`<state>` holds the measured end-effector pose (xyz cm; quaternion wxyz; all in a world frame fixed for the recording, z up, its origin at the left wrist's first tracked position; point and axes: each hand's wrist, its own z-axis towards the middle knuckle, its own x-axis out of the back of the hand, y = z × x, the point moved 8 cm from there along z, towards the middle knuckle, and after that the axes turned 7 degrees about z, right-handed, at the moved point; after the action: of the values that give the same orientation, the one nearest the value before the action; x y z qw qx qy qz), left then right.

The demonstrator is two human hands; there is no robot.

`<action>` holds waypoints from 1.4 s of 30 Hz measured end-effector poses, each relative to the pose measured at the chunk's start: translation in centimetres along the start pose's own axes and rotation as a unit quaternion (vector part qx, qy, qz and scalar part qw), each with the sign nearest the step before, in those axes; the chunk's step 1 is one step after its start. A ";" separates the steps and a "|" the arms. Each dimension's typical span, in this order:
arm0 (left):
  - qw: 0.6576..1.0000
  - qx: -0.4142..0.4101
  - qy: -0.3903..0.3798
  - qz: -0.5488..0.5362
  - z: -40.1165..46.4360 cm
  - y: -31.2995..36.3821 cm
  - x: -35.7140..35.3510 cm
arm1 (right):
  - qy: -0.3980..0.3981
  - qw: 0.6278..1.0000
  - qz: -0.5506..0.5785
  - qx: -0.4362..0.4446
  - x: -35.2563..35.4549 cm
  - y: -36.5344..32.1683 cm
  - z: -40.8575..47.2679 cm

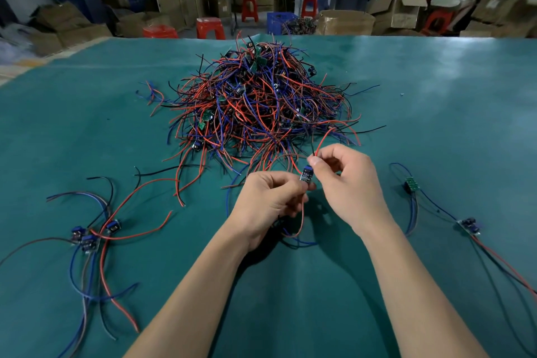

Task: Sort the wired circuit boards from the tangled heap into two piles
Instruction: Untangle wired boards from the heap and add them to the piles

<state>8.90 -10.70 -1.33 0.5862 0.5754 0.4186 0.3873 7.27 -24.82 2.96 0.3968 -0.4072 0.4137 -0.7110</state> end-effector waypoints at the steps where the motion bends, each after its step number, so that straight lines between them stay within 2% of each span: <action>1: 1.000 -0.001 0.005 0.005 0.0 0.0 0.1 | 0.002 1.000 -0.006 0.003 0.0 0.0 0.0; 5: 1.000 -0.011 0.003 0.026 -0.2 0.5 0.0 | 0.047 0.999 -0.004 -0.005 1.1 0.4 0.4; 10: 0.999 -0.018 -0.014 0.047 -0.4 0.8 -0.7 | 0.170 0.984 -0.046 0.020 4.5 0.0 0.5; 16: 0.998 -0.020 -0.035 0.054 -0.6 0.7 -1.1 | 0.331 0.941 -0.050 0.044 7.9 0.1 -0.2; 19: 0.999 -0.010 -0.010 0.029 -0.5 0.6 -0.5 | 0.443 0.896 -0.009 0.021 10.8 1.0 -1.3; 20: 1.000 -0.001 0.006 0.000 -0.4 0.6 -0.1 | 0.457 0.889 -0.012 0.020 11.2 0.9 -1.5; 21: 0.999 0.009 0.024 -0.035 -0.3 0.5 0.2 | 0.437 0.899 -0.030 0.013 10.9 0.8 -1.4; 22: 0.997 0.018 0.039 -0.068 -0.2 0.4 0.4 | 0.384 0.922 -0.046 0.007 9.8 0.7 -1.0; 24: 0.992 0.023 0.055 -0.109 0.0 0.3 0.7 | 0.206 0.977 -0.048 0.005 5.2 0.1 -0.1; 25: 0.992 0.017 0.052 -0.113 0.0 0.3 0.7 | 0.111 0.993 -0.037 0.012 2.5 -0.3 -0.1; 27: 0.994 -0.010 0.037 -0.098 -0.2 0.6 0.5 | -0.021 0.999 -0.008 0.041 -1.3 -1.2 -0.6; 29: 0.997 -0.024 0.033 -0.073 -0.4 0.9 0.4 | -0.069 0.996 0.042 0.041 -2.4 -1.2 -0.8; 31: 0.998 -0.024 0.022 -0.046 -0.5 1.1 0.3 | -0.074 0.993 0.088 0.016 -2.0 -0.7 -0.7; 34: 1.000 -0.015 -0.007 -0.010 -0.8 1.1 -0.4 | -0.046 0.995 0.087 0.014 -1.1 -0.4 -0.4; 38: 0.999 -0.013 -0.038 0.030 -1.1 1.0 -1.4 | 0.041 0.991 0.126 0.001 0.8 0.0 0.2; 42: 0.996 -0.035 -0.067 0.037 -1.3 1.6 -2.0 | 0.119 0.956 0.259 -0.066 2.3 1.1 0.4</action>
<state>7.02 -12.05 0.38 0.6182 0.5941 0.3429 0.3837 7.01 -27.37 2.70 0.4877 -0.2241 0.5949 -0.5983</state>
